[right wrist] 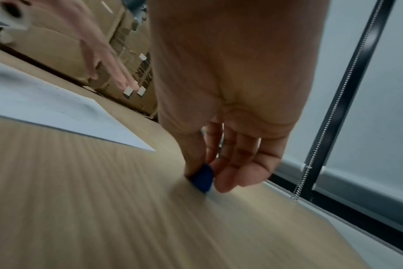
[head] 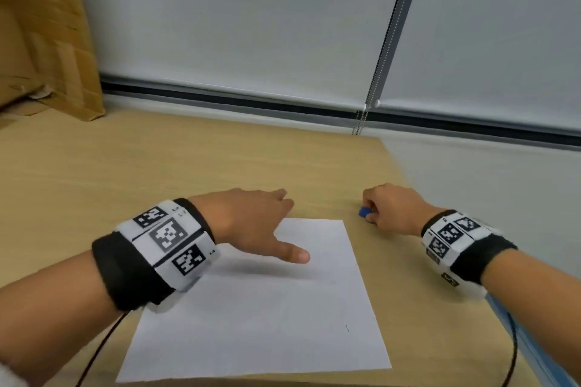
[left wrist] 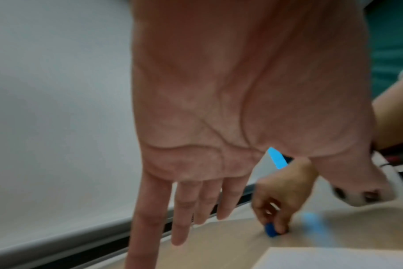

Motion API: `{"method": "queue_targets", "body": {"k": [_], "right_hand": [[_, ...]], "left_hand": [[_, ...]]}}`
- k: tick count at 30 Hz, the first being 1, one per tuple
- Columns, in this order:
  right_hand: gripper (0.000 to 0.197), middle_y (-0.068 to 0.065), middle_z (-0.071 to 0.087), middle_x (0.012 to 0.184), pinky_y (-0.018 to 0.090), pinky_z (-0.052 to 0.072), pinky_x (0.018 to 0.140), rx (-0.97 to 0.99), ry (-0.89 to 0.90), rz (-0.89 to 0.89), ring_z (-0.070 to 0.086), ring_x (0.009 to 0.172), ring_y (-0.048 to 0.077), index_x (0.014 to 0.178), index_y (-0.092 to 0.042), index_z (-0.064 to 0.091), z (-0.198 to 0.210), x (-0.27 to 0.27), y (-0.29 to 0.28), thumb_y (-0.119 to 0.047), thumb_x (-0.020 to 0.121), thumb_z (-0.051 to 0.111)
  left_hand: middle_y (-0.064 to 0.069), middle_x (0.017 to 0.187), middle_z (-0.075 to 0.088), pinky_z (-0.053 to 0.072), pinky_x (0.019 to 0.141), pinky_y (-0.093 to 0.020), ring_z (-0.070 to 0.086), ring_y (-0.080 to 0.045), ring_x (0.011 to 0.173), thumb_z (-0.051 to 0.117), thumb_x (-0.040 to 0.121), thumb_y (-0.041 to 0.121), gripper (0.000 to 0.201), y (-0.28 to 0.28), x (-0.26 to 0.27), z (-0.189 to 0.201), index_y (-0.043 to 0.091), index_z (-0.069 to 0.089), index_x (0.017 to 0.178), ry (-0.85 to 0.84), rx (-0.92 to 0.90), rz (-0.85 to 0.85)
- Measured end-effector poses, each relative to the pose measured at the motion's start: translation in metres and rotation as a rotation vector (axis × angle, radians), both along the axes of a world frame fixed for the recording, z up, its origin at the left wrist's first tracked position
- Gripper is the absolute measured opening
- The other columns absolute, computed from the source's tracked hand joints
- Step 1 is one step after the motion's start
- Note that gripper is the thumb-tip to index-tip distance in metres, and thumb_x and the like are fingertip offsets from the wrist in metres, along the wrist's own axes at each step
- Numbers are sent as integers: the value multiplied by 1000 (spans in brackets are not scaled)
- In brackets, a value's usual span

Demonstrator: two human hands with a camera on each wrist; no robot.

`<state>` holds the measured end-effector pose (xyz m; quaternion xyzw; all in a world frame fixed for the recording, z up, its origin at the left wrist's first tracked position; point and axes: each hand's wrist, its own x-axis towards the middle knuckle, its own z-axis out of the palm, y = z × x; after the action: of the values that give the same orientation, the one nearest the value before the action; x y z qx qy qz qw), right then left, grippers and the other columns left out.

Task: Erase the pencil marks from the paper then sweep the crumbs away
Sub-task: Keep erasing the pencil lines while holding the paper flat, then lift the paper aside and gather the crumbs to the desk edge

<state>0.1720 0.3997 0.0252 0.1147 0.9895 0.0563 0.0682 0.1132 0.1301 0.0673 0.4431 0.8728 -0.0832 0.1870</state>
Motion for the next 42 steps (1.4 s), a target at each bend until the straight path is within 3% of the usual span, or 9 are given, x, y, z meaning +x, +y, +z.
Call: {"method": "queue_targets", "body": {"k": [5, 8, 15, 21, 30, 33, 36, 39, 42], "right_hand": [[30, -6, 53, 111, 29, 47, 77, -76, 93, 202, 54, 93, 15, 115, -20, 57, 5, 0, -26, -34, 89, 62], [38, -9, 51, 112, 22, 41, 82, -321, 37, 329, 50, 97, 10, 122, -19, 57, 0, -3, -47, -32, 87, 66], [38, -1, 59, 101, 27, 49, 84, -402, -27, 216, 57, 93, 19, 120, -14, 58, -6, -9, -51, -20, 84, 71], [39, -1, 47, 120, 26, 44, 95, -350, -70, 221, 49, 109, 15, 121, -15, 57, -2, -14, -57, -20, 84, 70], [37, -5, 61, 95, 16, 45, 69, -465, -106, 113, 56, 79, 8, 110, -18, 60, 0, -25, -54, -14, 77, 76], [21, 3, 63, 89, 16, 42, 59, -438, -82, 122, 54, 71, 12, 93, -10, 63, 5, -23, -56, -14, 77, 76], [13, -3, 60, 80, 13, 38, 50, -439, -28, 147, 54, 64, 12, 82, -11, 61, 21, -21, -55, -14, 80, 73], [20, -11, 61, 79, 15, 40, 56, -443, 26, 188, 56, 67, 3, 74, -24, 58, 46, -18, -56, -15, 79, 74], [20, -9, 63, 79, 14, 41, 57, -432, 92, 209, 59, 68, 7, 75, -23, 59, 70, -16, -58, -14, 78, 76]], "left_hand": [[10, 157, 29, 31, 113, -38, 33, -15, 141, 27, 56, 93, 118, -51, -48, 9, 26, 23, 154, 22, 42, 158], [9, 156, 32, 30, 112, -33, 35, -14, 139, 31, 60, 89, 113, -71, -64, 6, 26, 28, 152, -3, 76, 220], [8, 156, 32, 31, 111, -31, 41, -15, 135, 22, 43, 100, 131, -108, -85, -9, 25, 31, 151, -59, 89, 264], [6, 157, 30, 33, 103, -24, 45, -12, 129, 14, 29, 107, 150, -119, -92, -15, 22, 28, 153, -117, 138, 292], [7, 156, 31, 34, 105, -25, 44, -13, 132, 14, 22, 108, 157, -125, -91, -27, 22, 27, 153, -130, 152, 310], [12, 149, 40, 36, 92, -12, 51, -4, 119, 30, 45, 101, 133, -127, -87, -26, 22, 30, 151, -169, 232, 298], [31, 122, 51, 42, 79, -5, 57, 13, 93, 55, 87, 54, 59, -126, -83, -24, 29, 46, 139, -239, 419, 295], [31, 102, 65, 53, 76, -18, 64, 8, 90, 62, 86, 43, 28, -124, -82, -24, 37, 61, 114, -292, 582, 336], [16, 87, 74, 59, 69, -30, 70, -10, 82, 65, 71, 50, 37, -120, -81, -22, 22, 71, 94, -354, 766, 408]]}}
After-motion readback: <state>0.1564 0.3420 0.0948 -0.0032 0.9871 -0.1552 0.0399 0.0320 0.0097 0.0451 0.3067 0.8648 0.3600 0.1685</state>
